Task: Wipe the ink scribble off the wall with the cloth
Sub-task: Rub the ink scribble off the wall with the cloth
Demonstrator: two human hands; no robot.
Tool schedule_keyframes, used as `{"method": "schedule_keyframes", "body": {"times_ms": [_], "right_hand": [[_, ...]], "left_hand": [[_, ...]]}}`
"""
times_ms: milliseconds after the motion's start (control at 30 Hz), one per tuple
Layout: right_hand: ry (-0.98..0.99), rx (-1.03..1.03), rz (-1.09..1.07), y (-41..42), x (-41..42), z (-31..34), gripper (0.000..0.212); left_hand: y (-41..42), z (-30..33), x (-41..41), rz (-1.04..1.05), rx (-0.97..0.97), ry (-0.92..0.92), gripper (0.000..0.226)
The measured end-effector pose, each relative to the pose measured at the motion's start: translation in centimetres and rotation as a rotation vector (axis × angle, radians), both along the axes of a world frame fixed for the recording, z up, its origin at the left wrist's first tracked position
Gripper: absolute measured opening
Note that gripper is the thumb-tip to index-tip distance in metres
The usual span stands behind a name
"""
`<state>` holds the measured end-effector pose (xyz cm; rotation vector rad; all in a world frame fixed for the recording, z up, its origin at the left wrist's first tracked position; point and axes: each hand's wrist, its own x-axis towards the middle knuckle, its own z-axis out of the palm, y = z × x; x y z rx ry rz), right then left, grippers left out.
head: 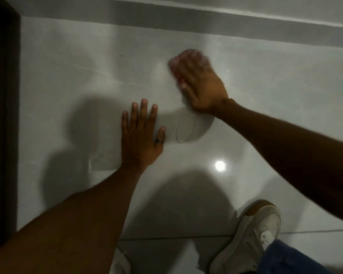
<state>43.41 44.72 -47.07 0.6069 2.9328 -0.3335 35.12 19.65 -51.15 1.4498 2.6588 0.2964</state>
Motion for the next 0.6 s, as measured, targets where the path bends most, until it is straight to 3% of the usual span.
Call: {"method": "schedule_keyframes", "body": {"times_ms": [67, 100, 167, 200, 300, 333, 433, 533, 600], "right_hand": [[0.011, -0.015, 0.248, 1.1, 0.9, -0.3, 0.065], [0.006, -0.015, 0.173, 1.4, 1.3, -0.2, 0.066], [-0.014, -0.003, -0.179, 0.4, 1.4, 0.2, 0.066], [-0.024, -0.007, -0.213, -0.8, 1.6, 0.2, 0.066], [-0.053, 0.011, 0.206, -2.3, 4.5, -0.7, 0.064], [-0.039, 0.023, 0.225, -2.0, 5.2, -0.8, 0.064], [-0.012, 0.025, -0.153, -3.3, 5.6, -0.6, 0.066], [-0.03, 0.047, 0.127, -4.8, 7.7, -1.4, 0.065], [-0.013, 0.015, -0.053, -5.5, 7.9, -1.3, 0.065]], "left_hand": [[0.0, -0.1, 0.1, 0.001, 0.016, 0.012, 0.071], [0.0, -0.2, 0.1, -0.001, 0.015, 0.01, 0.071], [-0.2, -0.4, -0.1, 0.0, -0.001, 0.006, 0.072], [-0.2, -0.4, -0.1, 0.003, -0.004, 0.01, 0.072], [-0.1, -0.4, 0.1, 0.005, 0.026, -0.001, 0.071], [0.0, -0.4, 0.1, 0.004, 0.019, -0.003, 0.071], [-0.2, -0.3, -0.2, 0.001, -0.018, 0.002, 0.072], [0.0, -0.2, 0.1, -0.001, -0.009, -0.014, 0.072], [0.1, -0.1, 0.0, 0.008, -0.005, -0.025, 0.071]]}}
